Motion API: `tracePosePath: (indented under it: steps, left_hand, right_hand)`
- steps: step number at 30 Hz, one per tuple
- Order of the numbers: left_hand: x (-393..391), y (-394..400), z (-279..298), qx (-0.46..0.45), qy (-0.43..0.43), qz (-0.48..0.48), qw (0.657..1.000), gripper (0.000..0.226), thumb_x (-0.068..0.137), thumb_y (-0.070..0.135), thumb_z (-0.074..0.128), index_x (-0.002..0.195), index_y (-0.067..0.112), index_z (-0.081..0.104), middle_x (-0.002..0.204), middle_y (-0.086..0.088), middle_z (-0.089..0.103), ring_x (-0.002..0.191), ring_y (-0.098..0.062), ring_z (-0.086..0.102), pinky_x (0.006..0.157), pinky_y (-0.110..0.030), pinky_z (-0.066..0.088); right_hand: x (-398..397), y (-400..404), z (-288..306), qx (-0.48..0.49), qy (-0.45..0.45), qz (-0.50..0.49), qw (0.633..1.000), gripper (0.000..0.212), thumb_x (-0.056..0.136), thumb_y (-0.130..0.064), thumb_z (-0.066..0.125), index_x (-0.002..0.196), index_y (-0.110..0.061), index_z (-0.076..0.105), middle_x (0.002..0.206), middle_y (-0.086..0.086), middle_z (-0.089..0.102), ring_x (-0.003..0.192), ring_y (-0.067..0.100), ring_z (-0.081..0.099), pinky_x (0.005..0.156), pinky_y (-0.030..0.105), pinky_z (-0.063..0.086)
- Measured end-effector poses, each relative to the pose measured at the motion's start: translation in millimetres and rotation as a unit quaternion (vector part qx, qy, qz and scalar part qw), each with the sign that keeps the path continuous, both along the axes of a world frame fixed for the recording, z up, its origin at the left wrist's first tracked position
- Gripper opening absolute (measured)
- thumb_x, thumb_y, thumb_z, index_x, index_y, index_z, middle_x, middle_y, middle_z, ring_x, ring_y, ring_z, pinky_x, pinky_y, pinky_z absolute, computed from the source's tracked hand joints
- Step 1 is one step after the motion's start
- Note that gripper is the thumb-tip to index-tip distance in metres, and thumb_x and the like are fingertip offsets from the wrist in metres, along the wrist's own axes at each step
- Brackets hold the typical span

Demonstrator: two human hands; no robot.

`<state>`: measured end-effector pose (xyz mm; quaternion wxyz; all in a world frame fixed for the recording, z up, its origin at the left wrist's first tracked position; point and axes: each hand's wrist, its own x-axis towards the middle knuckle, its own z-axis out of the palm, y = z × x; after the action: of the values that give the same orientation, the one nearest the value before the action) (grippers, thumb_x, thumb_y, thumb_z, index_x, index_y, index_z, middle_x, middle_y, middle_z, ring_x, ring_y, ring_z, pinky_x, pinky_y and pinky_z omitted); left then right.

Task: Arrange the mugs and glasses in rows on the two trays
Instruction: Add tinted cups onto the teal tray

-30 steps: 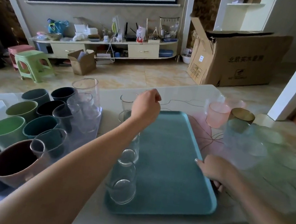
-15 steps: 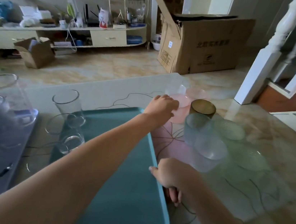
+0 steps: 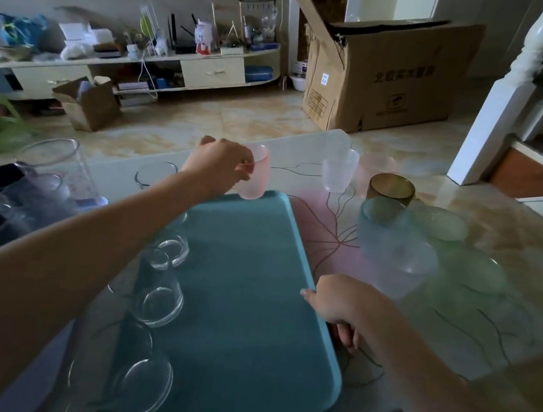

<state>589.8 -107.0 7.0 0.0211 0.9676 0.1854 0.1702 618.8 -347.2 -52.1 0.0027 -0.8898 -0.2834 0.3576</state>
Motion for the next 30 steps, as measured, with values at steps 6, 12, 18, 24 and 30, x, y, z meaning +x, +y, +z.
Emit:
tracePosePath:
  steps: [6, 12, 18, 24, 30]
  left_hand:
    - [-32, 21, -11, 0.003, 0.076, 0.047, 0.996, 0.017, 0.085, 0.026, 0.064, 0.099, 0.019, 0.071, 0.107, 0.0, 0.069, 0.097, -0.024, 0.058, 0.096, -0.034, 0.029]
    - [-38, 26, -22, -0.107, 0.089, 0.037, 0.99, 0.01, 0.079, 0.016, 0.07, 0.088, 0.015, 0.074, 0.099, -0.008, 0.071, 0.09, -0.026, 0.063, 0.087, -0.038, 0.051]
    - [-40, 21, -20, -0.125, 0.093, 0.028, 0.987, 0.022, 0.077, 0.016, 0.073, 0.097, 0.006, 0.073, 0.1, -0.013, 0.07, 0.094, -0.028, 0.064, 0.086, -0.037, 0.051]
    - [-28, 7, -12, -0.112, -0.021, 0.024, 0.993, 0.03, 0.09, 0.032, 0.056, 0.086, 0.006, 0.07, 0.089, -0.012, 0.071, 0.081, -0.031, 0.064, 0.074, -0.039, 0.053]
    - [37, -28, -5, -0.084, -0.016, -0.052, 0.995, 0.023, 0.089, 0.017, 0.047, 0.09, 0.006, 0.068, 0.094, -0.012, 0.07, 0.085, -0.032, 0.063, 0.076, -0.042, 0.054]
  right_hand:
    - [-2, 4, 5, -0.026, 0.027, -0.014, 0.999, 0.062, 0.101, -0.043, 0.023, 0.126, 0.009, 0.044, 0.043, 0.014, 0.059, 0.027, 0.021, 0.048, 0.055, 0.024, 0.046]
    - [0, 7, 4, -0.039, 0.046, -0.033, 0.998, 0.067, 0.1, -0.045, 0.021, 0.132, 0.012, 0.033, 0.06, 0.02, 0.065, 0.041, 0.026, 0.052, 0.067, 0.032, 0.052]
    - [1, 8, 4, -0.041, 0.05, -0.027, 0.998, 0.067, 0.1, -0.046, 0.022, 0.136, 0.011, 0.027, 0.041, 0.014, 0.059, 0.036, 0.026, 0.053, 0.074, 0.039, 0.055]
    - [5, 10, 1, -0.032, 0.024, -0.02, 0.999, 0.064, 0.1, -0.045, 0.025, 0.135, 0.008, 0.035, 0.048, 0.016, 0.061, 0.039, 0.024, 0.051, 0.076, 0.036, 0.053]
    - [13, 28, -5, 0.087, -0.152, 0.002, 0.985, 0.043, 0.1, -0.037, 0.036, 0.121, -0.004, 0.054, 0.092, 0.01, 0.059, 0.088, 0.026, 0.058, 0.077, 0.033, 0.039]
